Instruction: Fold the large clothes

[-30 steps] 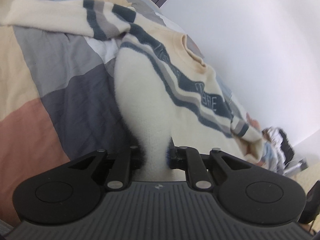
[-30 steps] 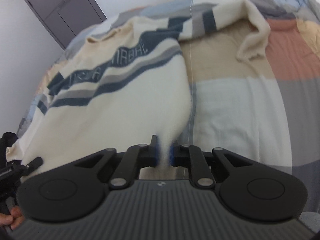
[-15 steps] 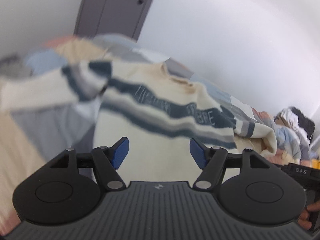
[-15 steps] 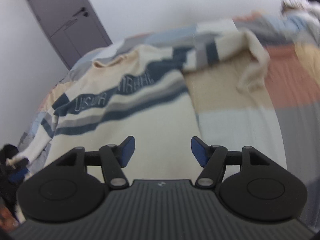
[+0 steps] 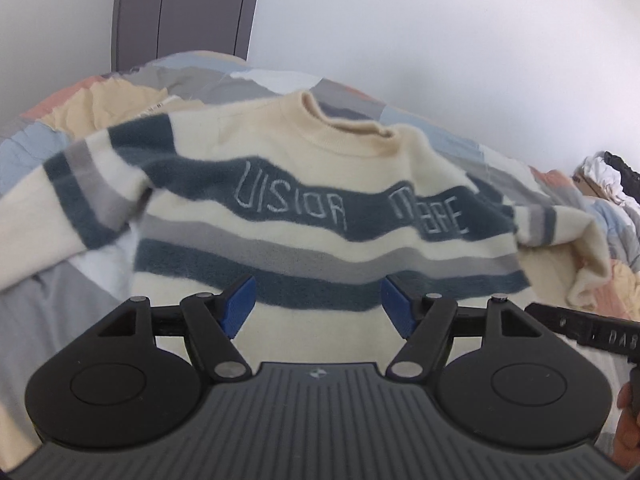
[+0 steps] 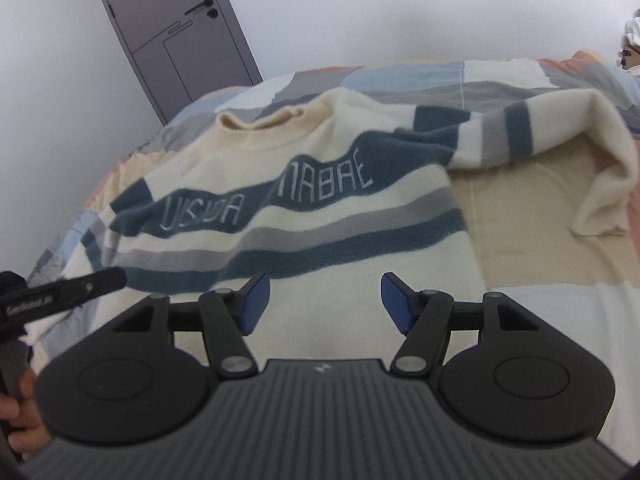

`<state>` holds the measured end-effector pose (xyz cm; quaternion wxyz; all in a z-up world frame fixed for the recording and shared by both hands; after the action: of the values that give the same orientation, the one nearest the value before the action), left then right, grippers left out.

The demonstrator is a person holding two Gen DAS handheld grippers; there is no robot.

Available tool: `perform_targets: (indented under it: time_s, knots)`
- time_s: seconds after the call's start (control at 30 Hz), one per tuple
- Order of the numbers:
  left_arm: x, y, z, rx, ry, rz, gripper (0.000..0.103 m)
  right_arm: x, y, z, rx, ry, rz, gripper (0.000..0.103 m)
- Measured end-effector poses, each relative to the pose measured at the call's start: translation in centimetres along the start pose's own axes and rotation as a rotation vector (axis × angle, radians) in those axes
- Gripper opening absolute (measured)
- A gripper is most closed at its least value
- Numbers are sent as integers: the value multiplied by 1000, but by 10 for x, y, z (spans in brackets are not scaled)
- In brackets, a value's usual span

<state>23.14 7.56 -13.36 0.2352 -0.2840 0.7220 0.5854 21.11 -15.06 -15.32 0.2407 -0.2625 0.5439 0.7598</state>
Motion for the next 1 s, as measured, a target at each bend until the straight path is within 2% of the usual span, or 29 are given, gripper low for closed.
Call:
perform_targets:
  time_s: [0.23,0.3,0.37,0.47,0.63,0.8,1.0]
  knots:
    - [13,-57,9,-60,-46,57,74,3,-51,6,9,90,15,64]
    - [18,-67,8,-69,-60,63,74,5,-67,5,18,103,50,63]
    - [20,-70,3,-86,-81,51,76,9,-78,1,16,98,74,63]
    - [21,-69,1,-75,-89,42,76,8,-78,3,16,117,60,65]
    - [15,-61,10,-35,-33,44,76,4,-68,4,-6,88,34,66]
    - [11,-47,21,-31,15,12,76,-30,-71,31,-30,138,-18,66]
    - [6,-34,38,-31,53,-35,76,-103,-135,72,-38,187,-66,64]
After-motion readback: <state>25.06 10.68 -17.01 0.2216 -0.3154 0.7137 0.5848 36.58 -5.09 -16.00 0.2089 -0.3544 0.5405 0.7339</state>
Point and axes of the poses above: each gripper's, at about its wrist camera, not at the fingertips, and y roughly against the way its jaws point, z to its left, x to its underside, the point moved 2 cm from there along -y, roughly the way its jaws point, and after that the axes turned 7 degrees about z, right-handed, at the moved point
